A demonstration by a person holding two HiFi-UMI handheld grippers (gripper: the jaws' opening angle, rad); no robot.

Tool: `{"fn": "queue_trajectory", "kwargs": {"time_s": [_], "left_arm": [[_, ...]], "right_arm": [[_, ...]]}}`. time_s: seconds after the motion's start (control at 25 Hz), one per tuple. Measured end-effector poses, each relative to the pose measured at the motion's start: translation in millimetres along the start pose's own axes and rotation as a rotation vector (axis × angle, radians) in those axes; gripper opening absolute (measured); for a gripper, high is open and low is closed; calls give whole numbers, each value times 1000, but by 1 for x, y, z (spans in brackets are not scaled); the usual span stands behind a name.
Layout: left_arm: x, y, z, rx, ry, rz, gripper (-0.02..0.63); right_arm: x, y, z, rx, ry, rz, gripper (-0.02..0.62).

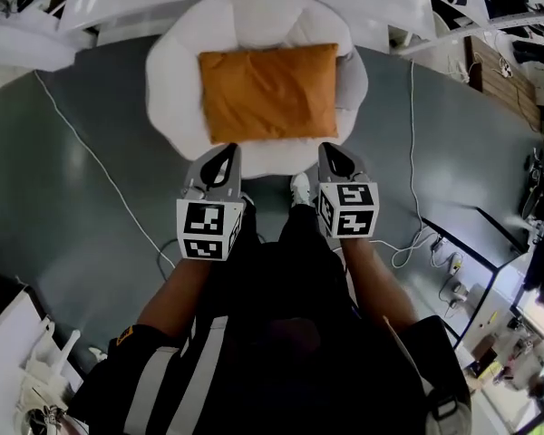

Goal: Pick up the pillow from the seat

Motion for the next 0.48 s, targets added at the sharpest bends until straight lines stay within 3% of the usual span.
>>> {"fn": "queue_trajectory", "kwargs": {"time_s": [0.2,0.28,0.48], "left_arm": [[-33,25,17,22,30,-6,5],[-46,30,25,38,32,-16,44],[-75,37,55,93,59,-48,62]], "right_arm": [[-33,-9,10,-9,36,24,3],[-45,-14,16,-6,46,19,3],[-80,-24,33,11,77,2,5]]}}
Point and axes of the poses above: the fingertips, and each gripper's own axes: x backward along the fingers, y to its left, z out of its underside, the point moved 5 cm from there along x, backward along the fingers, and after that the axes turned 9 degrees about z, right-handed, at the moved point
